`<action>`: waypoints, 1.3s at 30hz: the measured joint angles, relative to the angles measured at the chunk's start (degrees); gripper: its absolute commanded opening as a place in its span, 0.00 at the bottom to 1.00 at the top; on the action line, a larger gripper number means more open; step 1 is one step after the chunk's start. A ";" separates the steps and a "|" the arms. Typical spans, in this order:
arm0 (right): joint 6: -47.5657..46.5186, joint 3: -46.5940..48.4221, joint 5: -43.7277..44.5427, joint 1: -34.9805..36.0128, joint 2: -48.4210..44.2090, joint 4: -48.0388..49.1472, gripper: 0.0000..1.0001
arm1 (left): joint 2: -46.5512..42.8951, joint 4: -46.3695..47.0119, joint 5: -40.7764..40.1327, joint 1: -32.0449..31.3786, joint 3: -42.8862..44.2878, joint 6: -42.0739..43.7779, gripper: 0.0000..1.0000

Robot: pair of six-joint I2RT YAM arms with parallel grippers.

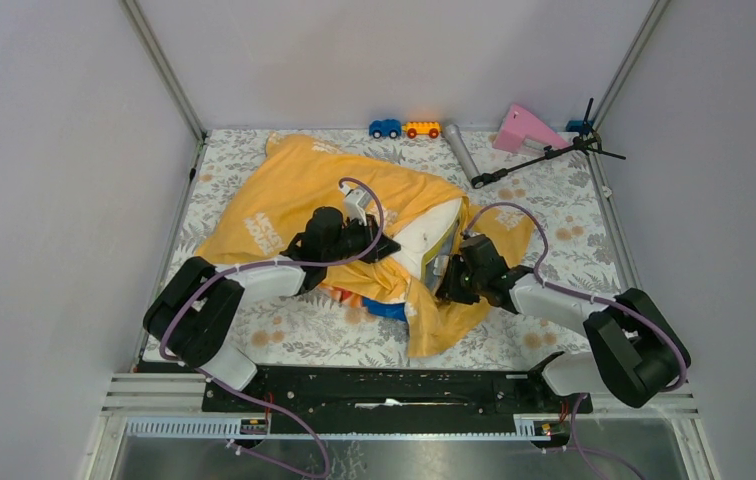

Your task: Remove the pillowcase from the pillow

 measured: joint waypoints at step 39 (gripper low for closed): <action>14.40 7.96 -8.72 -6.43 4.13 16.70 0.00 | -3.41 6.47 7.08 -0.61 -2.80 -3.28 0.56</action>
